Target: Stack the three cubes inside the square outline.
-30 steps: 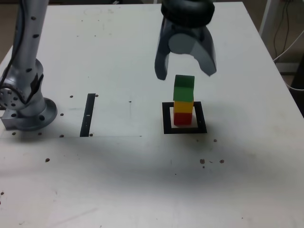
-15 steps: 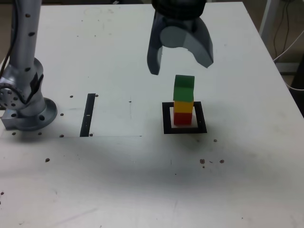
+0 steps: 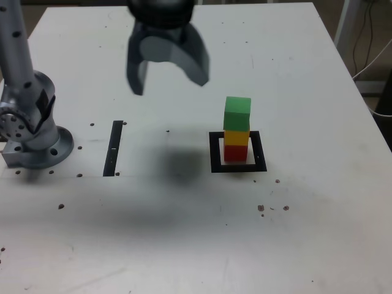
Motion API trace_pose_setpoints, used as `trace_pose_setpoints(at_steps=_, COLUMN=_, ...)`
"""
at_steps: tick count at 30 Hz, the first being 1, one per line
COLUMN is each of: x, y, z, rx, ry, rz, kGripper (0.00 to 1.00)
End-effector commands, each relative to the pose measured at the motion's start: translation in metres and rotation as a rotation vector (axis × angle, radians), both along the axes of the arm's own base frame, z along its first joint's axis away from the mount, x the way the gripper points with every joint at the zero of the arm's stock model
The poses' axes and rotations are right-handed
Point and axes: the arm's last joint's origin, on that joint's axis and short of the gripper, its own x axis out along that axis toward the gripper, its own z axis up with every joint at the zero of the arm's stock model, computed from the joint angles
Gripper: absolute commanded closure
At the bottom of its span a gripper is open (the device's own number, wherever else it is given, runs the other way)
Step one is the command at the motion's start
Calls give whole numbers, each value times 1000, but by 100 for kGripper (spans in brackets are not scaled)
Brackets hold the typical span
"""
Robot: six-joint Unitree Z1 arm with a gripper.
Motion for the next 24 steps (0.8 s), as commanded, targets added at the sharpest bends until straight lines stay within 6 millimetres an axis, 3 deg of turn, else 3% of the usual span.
trace_pose_setpoints(at_steps=1, x=-15, y=2, z=-9, rx=-1, ry=24, rz=10, kGripper=0)
trace_pose_setpoints(at_steps=6, x=-43, y=5, z=-19, rx=-7, ry=36, rz=26, kGripper=0)
trace_pose_setpoints(at_steps=12, x=-71, y=5, z=-45, rx=-30, ry=52, rz=46, kGripper=0)
trace_pose_setpoints(at_steps=18, x=-85, y=5, z=-72, rx=-56, ry=62, rz=55, kGripper=0)
trace_pose_setpoints(at_steps=24, x=-90, y=4, z=-86, rx=-68, ry=61, rz=58, kGripper=0)
